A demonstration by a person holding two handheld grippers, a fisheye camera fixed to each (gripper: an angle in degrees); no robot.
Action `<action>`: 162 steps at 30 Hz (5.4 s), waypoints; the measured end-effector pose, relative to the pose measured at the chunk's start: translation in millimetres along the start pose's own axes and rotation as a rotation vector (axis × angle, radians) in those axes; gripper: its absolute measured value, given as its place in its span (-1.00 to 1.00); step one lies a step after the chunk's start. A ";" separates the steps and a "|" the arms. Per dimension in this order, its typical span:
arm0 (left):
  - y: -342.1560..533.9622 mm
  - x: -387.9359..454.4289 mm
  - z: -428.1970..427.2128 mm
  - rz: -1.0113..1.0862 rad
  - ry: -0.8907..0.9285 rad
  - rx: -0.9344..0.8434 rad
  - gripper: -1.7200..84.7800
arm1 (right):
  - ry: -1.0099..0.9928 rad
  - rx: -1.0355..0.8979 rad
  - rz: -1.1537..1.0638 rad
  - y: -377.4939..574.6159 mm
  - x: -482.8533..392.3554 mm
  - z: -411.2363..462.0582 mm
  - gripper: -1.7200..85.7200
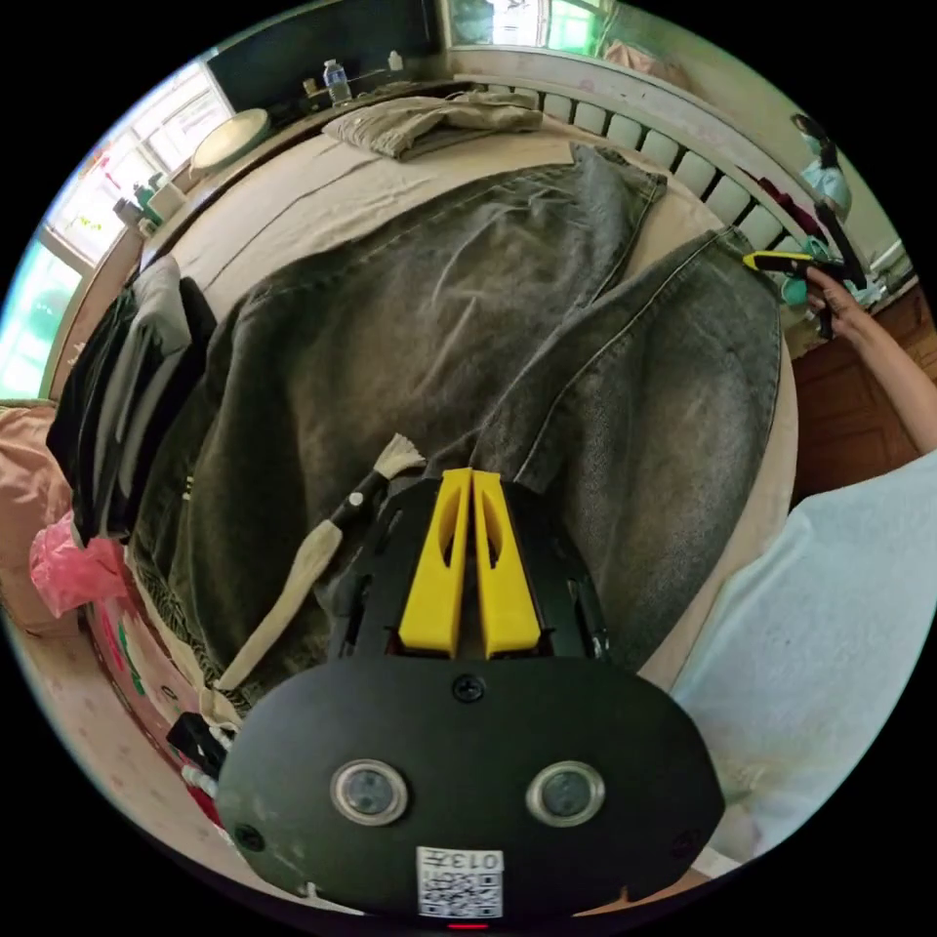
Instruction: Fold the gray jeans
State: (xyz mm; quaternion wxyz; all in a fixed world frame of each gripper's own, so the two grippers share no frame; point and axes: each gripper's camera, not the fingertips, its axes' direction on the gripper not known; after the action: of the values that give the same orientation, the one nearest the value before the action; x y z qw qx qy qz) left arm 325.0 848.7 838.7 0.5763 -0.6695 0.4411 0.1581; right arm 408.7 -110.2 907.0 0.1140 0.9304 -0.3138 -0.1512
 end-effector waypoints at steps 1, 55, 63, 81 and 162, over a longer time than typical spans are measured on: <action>0.2 -2.8 -0.6 -0.014 0.023 -0.009 -0.96 | -0.008 -0.045 0.000 -3.7 -0.6 8.2 -0.93; 64.4 -160.2 -193.1 -0.454 -0.211 0.054 -0.97 | 0.156 0.072 -0.367 -253.4 -161.4 165.5 -0.94; 92.0 -188.8 -234.8 -0.468 -0.296 0.155 -0.94 | 0.151 0.168 -0.444 -287.2 -186.7 140.6 -0.87; 82.4 -233.7 -216.3 0.046 -0.203 -0.201 -0.82 | 0.003 -0.246 -1.003 -377.1 -290.6 210.2 -0.73; 378.3 62.6 -97.0 -0.205 -0.340 -0.220 -0.97 | 0.232 0.033 -0.130 143.0 -86.3 34.1 -0.88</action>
State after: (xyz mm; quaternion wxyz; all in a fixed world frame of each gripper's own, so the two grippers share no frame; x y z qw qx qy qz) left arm 38.8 754.9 582.2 0.5790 -0.7334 0.2473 0.2564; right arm 252.8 -172.0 937.4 0.1243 0.9618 -0.2400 -0.0446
